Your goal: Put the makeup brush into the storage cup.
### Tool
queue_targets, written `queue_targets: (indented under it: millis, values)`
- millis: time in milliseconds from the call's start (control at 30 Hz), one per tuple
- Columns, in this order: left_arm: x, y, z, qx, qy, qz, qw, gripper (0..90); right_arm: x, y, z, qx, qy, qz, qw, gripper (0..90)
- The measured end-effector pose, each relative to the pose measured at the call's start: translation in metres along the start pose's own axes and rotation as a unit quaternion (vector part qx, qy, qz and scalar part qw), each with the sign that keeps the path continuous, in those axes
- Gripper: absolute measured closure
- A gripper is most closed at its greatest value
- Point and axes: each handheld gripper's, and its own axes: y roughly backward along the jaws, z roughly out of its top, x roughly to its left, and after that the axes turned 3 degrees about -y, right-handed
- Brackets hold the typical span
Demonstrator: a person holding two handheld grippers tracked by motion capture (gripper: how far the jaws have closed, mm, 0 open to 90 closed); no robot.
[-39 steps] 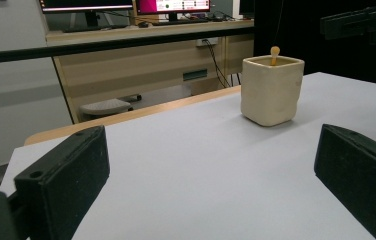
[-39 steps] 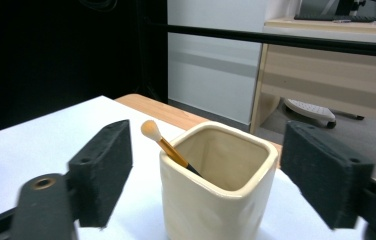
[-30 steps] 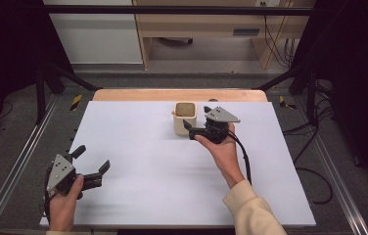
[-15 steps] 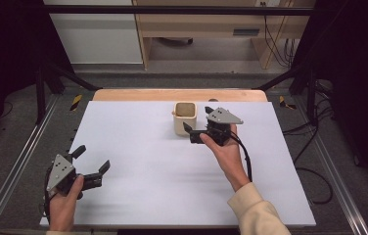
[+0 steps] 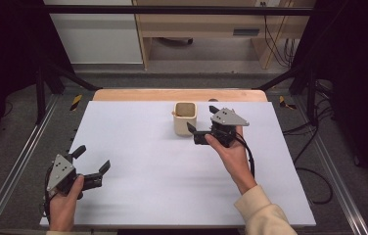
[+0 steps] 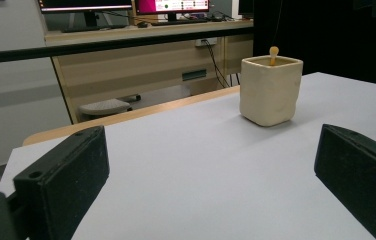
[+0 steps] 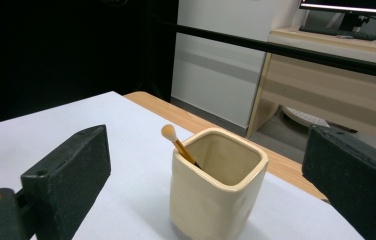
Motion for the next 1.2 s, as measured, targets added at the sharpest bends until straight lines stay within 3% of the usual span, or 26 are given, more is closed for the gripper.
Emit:
queue_targets:
  millis: [1200]
  values:
    - [0.001,0.001,0.0,0.0,0.0,0.002,1.0,0.3,-0.013,0.045,0.01,-0.011,-0.008,-0.016,0.9998,3.4]
